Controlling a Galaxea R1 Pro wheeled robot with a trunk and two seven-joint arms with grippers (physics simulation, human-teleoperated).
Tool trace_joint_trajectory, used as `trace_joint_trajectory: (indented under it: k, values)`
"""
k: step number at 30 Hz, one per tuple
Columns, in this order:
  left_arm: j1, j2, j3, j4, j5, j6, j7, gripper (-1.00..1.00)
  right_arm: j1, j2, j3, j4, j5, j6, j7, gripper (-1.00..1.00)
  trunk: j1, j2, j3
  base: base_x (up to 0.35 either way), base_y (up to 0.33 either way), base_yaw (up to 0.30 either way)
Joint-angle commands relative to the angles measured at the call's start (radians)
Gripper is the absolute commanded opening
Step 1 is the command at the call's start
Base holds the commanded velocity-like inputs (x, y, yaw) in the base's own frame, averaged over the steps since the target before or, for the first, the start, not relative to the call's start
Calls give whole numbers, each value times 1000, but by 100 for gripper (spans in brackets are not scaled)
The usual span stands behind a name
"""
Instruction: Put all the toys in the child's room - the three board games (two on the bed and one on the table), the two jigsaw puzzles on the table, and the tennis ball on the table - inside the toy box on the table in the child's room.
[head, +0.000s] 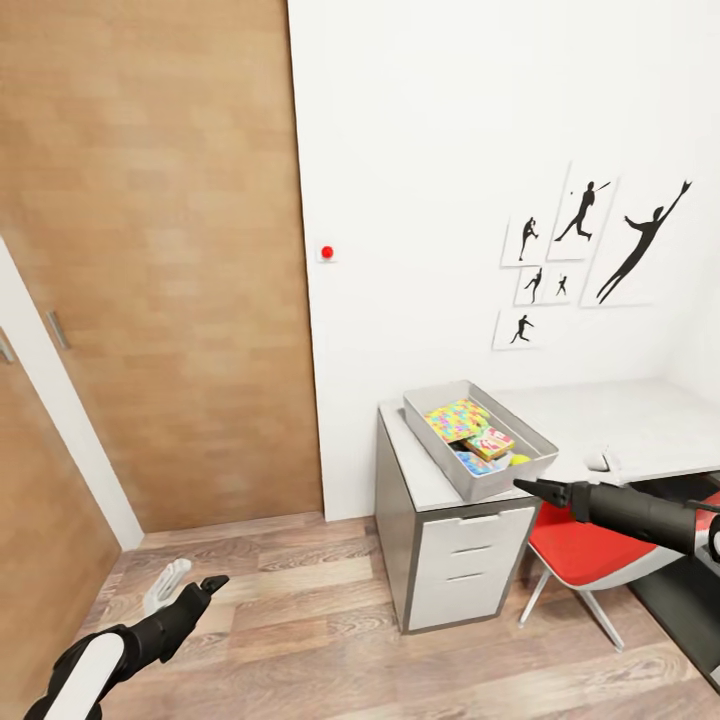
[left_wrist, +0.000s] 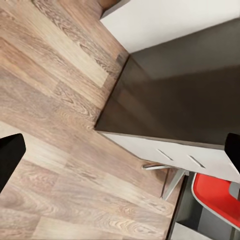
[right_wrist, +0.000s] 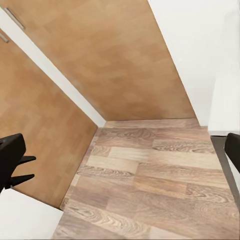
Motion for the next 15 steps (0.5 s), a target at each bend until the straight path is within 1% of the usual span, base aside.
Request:
trace_joint_trajectory:
  k: [1,4,6,7,8,9,10,13,15]
  values:
    - [-1,0,1,-1,10,4,9,100,5,-1,5,1,-7,3,4,100,1,-2,-2,0,34,0]
    - [-1,0,-1,0,7,4,10,100,37,-1,17,1,-6,4,29,100,1,-2,-2,0,22,0]
    - [-1,0,-2,7,5,-1,10,100,63,-2,37,1,3,4,61,100,1,-2,-2,0,13,0]
    - [-1,0,-3,11,5,-6,10,100,79,-2,51,1,15,3,82,100,1,-2,-2,0,9,0]
    - [-1,0,-3,11,5,-6,10,100,79,-2,51,1,15,3,82,100,1,-2,-2,0,9,0]
    - [-1,1,-3,20,5,-15,10,100,120,-3,75,2,63,1,122,100,1,-2,-2,0,6,0]
    - [-1,1,-3,23,5,-19,10,100,145,-5,84,3,100,0,139,100,1,-2,-2,0,5,0]
    - [-1,3,-3,29,5,-26,10,100,241,-9,102,11,230,-3,171,100,1,-2,-2,0,3,0]
    - [-1,7,-1,31,5,-28,10,100,307,-4,110,31,301,-6,184,100,1,-2,-2,0,2,0]
